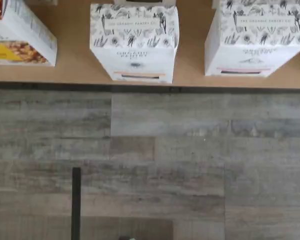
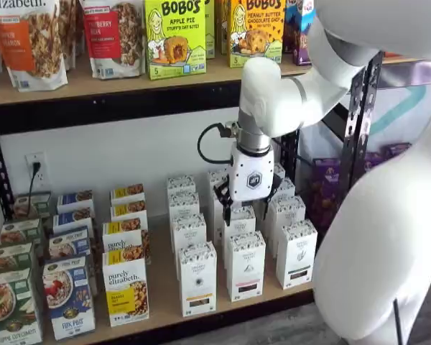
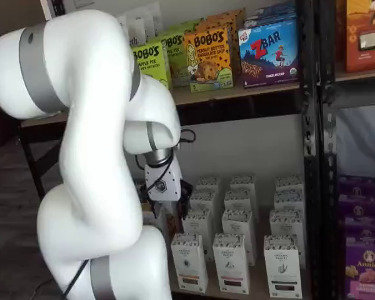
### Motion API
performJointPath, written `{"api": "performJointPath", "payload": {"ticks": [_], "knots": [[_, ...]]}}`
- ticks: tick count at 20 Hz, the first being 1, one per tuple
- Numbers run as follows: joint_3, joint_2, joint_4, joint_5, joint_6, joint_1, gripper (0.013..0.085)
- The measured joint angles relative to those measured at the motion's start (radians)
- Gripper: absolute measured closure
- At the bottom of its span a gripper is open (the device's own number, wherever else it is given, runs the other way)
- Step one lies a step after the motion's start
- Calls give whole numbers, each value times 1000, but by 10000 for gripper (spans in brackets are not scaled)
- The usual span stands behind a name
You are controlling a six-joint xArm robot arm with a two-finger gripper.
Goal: Pick up the white box with a yellow strip in the middle, on the bottom shelf, the fourth box from the left
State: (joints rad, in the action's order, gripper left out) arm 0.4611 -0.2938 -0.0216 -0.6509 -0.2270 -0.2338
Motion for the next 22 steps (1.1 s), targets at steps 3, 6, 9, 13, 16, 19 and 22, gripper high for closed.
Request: {"api": "performJointPath", "payload": {"ticks": [3,6,9,13,16,19,22], "knots": [[28,65,20,28,-4,12,130],[64,154,6,72,23,26,130],[88,217,-28,110,62,35,130],[127,301,-68,144,111,48,130],[158,361,-96,158,142,54,130],[190,425,-119,173,162,52,130],[220,477,-112,184,150,45,130]]}}
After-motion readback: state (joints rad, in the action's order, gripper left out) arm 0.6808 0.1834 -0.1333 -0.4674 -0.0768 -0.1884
